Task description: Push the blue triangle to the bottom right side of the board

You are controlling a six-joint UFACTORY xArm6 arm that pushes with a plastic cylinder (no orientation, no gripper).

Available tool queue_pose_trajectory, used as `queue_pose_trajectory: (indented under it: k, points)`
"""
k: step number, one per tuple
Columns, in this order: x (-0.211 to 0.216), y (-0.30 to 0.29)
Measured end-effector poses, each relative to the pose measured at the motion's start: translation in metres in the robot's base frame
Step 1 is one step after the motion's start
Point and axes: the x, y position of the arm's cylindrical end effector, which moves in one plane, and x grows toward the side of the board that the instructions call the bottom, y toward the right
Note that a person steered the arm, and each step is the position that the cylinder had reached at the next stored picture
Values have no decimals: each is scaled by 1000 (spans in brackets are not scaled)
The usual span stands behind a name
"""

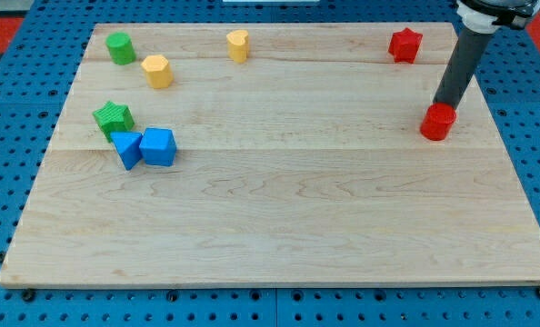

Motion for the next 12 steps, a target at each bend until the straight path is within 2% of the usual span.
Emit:
queue_pose_trajectory:
  k: [3,4,5,6,9,12]
  points:
    - [5,-242]
    - [5,-310]
    - [6,-352]
    - [7,-377]
    - [13,-377]
    - [55,-383]
